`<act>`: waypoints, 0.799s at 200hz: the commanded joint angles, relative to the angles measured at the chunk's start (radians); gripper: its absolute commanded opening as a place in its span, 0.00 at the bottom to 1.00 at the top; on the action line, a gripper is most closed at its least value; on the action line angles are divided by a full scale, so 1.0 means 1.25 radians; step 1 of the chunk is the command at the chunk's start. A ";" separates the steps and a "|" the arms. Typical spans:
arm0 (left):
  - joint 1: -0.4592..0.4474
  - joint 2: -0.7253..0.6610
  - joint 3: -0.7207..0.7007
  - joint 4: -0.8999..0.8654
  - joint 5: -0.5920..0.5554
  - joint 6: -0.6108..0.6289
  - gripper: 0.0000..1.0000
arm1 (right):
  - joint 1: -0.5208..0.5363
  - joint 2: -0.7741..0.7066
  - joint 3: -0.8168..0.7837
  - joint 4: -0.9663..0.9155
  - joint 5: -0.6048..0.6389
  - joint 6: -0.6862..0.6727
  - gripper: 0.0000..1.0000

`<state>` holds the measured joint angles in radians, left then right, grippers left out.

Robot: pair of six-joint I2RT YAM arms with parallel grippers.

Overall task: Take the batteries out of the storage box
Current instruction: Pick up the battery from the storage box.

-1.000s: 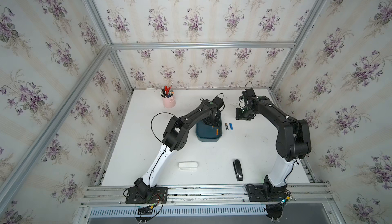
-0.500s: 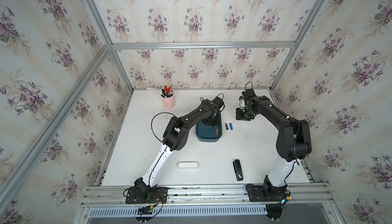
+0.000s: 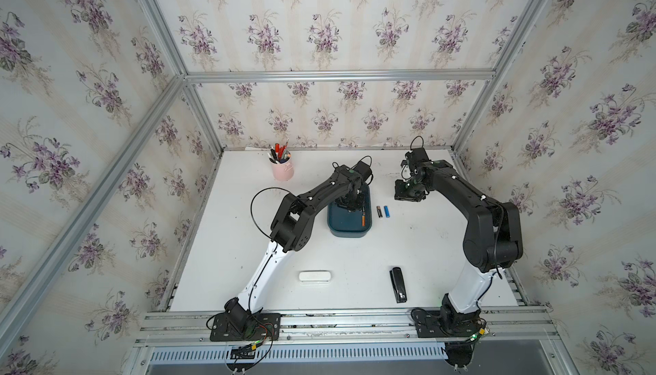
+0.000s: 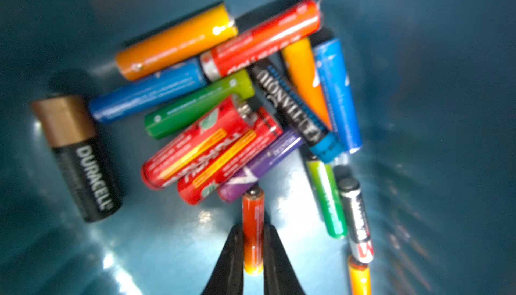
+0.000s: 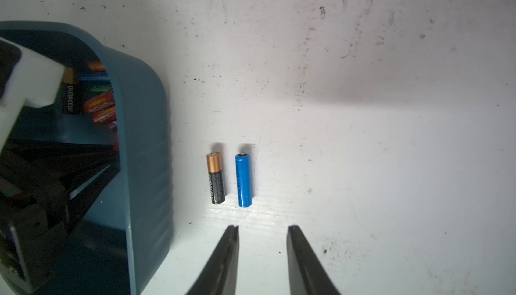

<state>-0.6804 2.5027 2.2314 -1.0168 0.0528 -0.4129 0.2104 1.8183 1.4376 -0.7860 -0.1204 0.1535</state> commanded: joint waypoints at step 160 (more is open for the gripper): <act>0.195 -0.395 -0.324 0.018 0.046 0.043 0.17 | 0.031 0.041 0.115 -0.055 0.010 0.022 0.35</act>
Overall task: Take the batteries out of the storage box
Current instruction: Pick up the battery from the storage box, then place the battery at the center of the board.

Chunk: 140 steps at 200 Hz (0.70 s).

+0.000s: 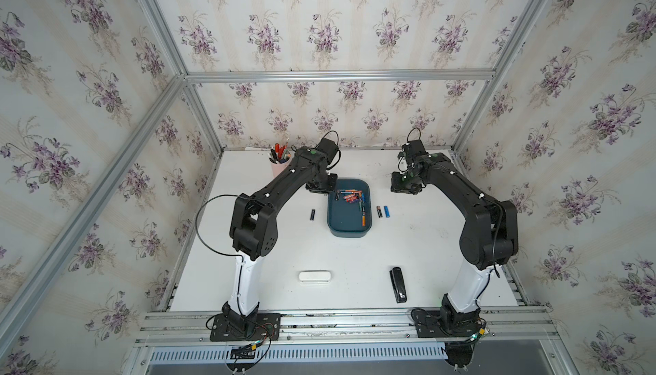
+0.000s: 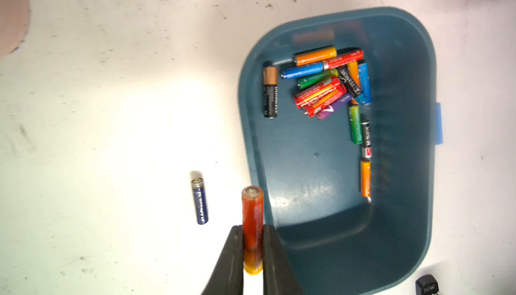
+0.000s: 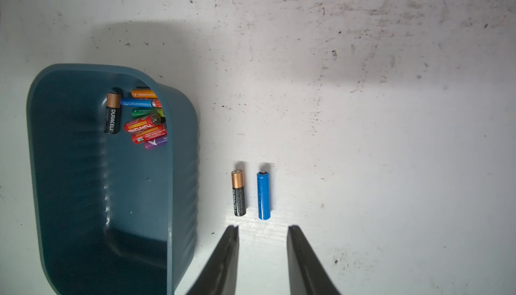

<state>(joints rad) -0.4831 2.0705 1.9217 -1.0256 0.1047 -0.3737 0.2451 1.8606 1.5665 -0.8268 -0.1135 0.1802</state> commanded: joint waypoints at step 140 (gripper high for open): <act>0.122 -0.033 -0.324 0.168 0.059 0.008 0.18 | 0.016 0.030 0.036 -0.052 0.037 0.004 0.35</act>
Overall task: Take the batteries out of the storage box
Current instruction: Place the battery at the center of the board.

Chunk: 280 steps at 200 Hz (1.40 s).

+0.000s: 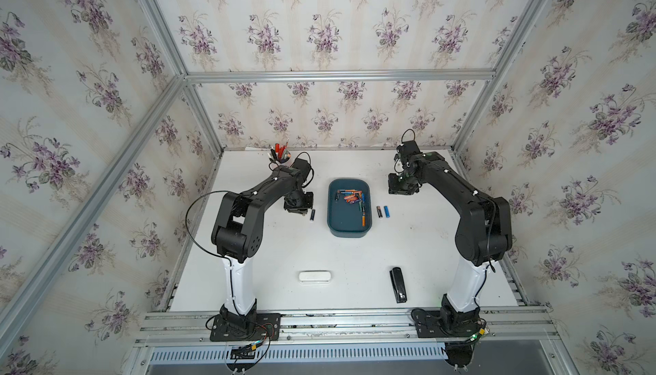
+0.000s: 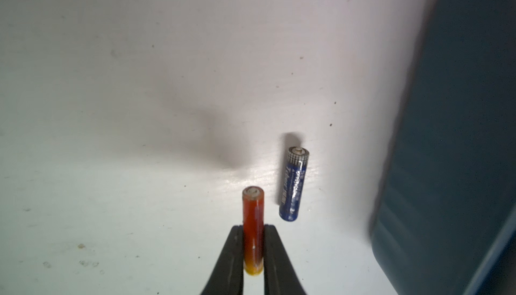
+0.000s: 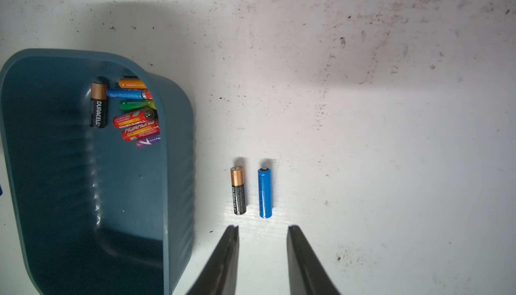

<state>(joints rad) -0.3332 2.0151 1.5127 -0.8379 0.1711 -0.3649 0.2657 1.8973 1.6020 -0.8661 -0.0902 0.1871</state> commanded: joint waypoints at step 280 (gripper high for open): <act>0.003 0.043 0.007 0.029 0.009 -0.016 0.27 | 0.003 0.011 0.042 -0.050 0.026 -0.015 0.35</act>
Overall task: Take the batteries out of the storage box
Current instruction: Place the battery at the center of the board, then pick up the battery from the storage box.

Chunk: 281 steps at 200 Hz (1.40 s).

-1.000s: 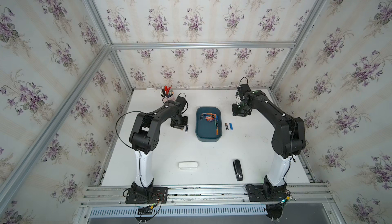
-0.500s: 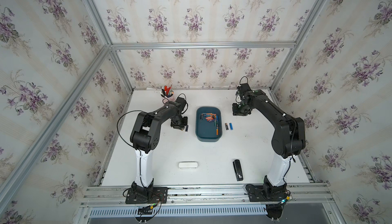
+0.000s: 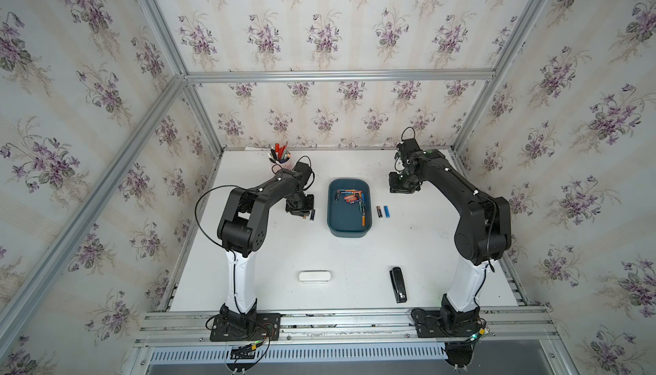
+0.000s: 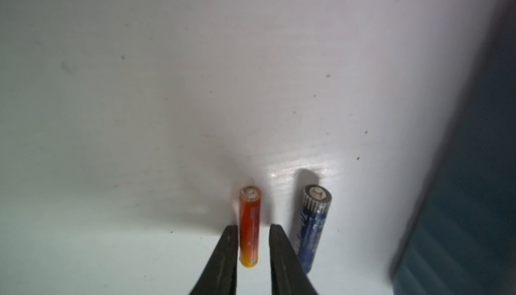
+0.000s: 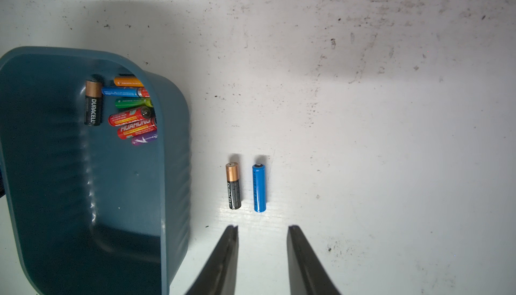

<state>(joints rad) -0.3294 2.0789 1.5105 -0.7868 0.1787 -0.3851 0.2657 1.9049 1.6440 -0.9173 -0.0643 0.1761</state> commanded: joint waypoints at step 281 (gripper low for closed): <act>0.017 -0.116 -0.066 -0.052 0.026 0.015 0.34 | 0.248 0.371 0.347 -0.007 0.014 -0.072 0.50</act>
<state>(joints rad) -0.3084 1.9312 1.4246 -0.8486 0.2024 -0.3740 0.5720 2.3528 2.0666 -0.9363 -0.0536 0.1047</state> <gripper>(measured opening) 0.336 0.487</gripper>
